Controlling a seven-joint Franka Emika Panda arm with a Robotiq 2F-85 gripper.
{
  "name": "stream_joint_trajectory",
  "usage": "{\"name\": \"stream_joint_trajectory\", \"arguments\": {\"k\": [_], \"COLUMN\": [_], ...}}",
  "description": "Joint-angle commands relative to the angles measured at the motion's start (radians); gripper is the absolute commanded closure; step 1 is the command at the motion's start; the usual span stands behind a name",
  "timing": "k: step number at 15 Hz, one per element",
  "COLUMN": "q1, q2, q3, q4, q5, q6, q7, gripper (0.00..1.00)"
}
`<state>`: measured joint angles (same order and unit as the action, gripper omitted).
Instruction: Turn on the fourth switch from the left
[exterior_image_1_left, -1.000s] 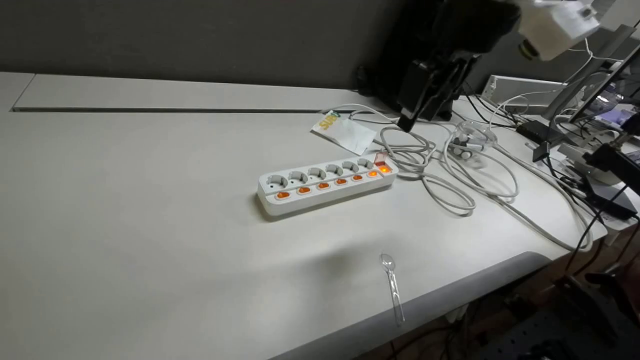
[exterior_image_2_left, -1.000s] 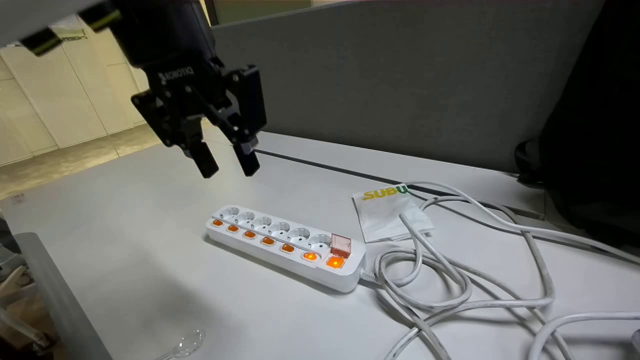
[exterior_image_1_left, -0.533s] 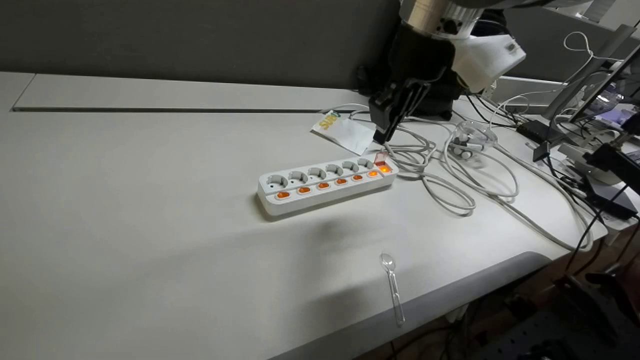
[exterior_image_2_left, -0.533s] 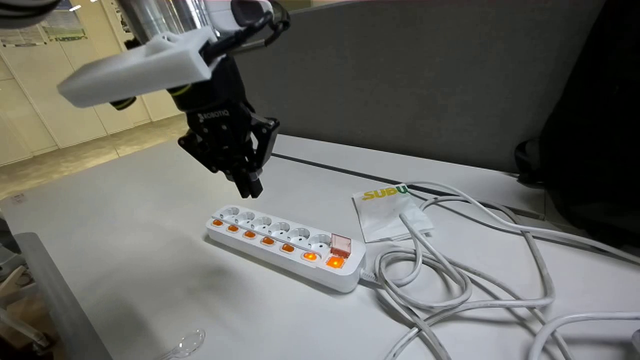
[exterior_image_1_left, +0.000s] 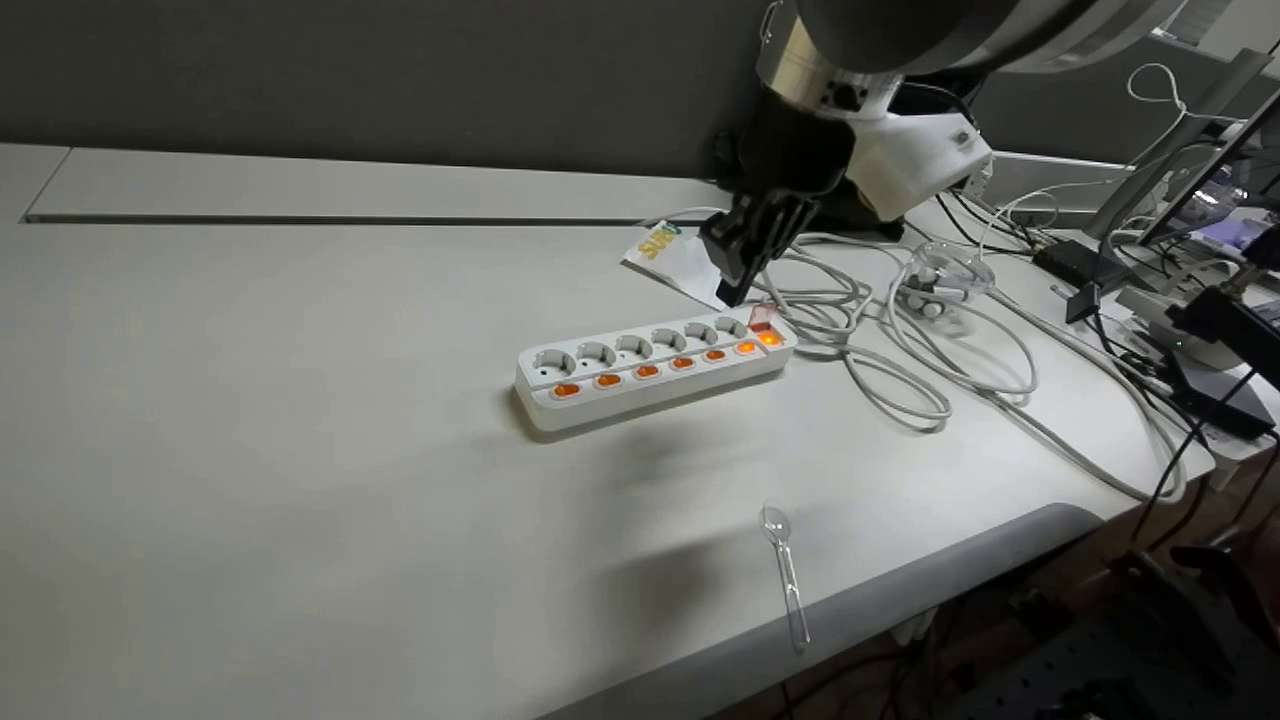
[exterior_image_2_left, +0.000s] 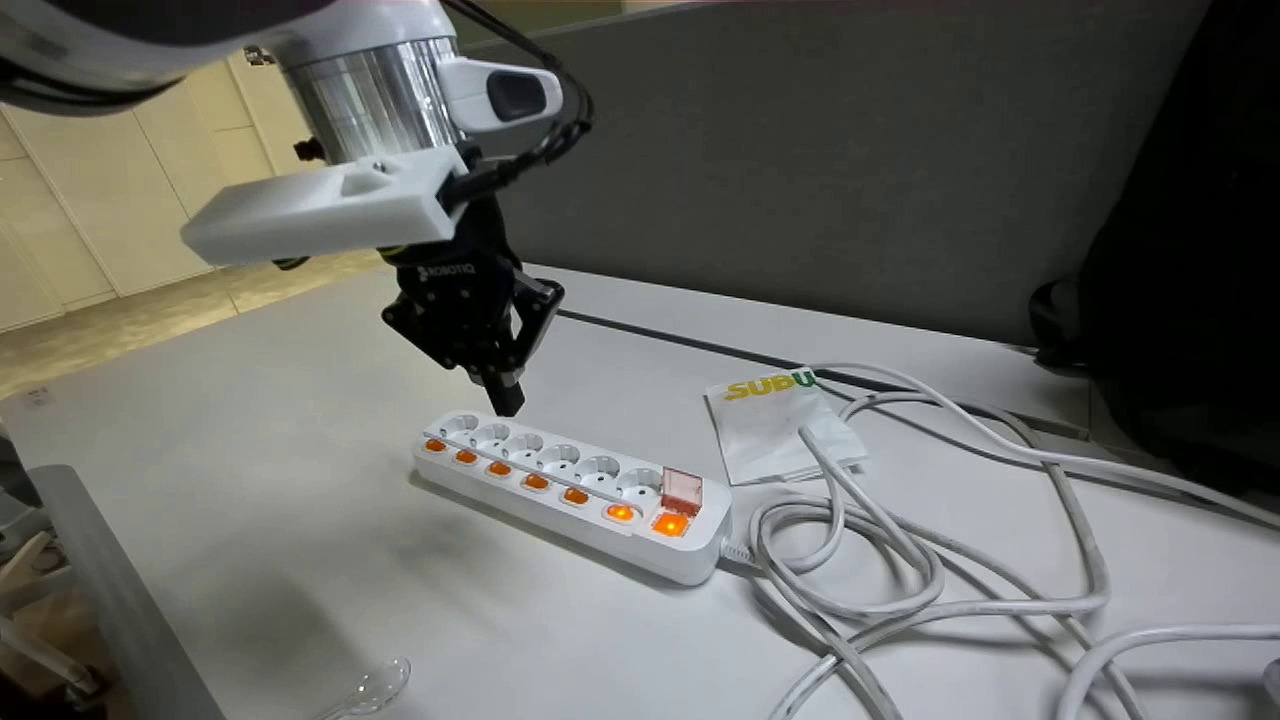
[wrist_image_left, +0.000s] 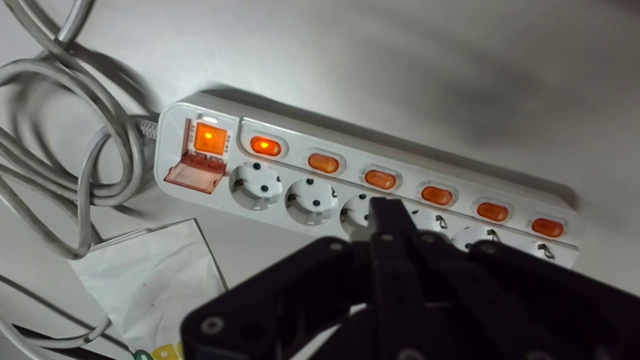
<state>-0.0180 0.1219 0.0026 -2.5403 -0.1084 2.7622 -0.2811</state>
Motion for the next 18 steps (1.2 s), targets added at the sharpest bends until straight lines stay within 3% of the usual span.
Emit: {"name": "stream_joint_trajectory", "arguments": {"k": [1,8,9,18], "q1": [-0.008,0.0,-0.013,0.0], "q2": [0.028,0.079,0.053,0.136], "q3": [0.003,-0.019,-0.002,-0.005], "q4": [0.018,0.028,0.004,0.037], "q5": [0.036,0.036,0.046,0.041], "q6": [0.022,0.06,0.05,0.067], "q7": [0.023,0.139,0.076,0.127], "gripper": [1.0,1.0,0.99,1.0]}}
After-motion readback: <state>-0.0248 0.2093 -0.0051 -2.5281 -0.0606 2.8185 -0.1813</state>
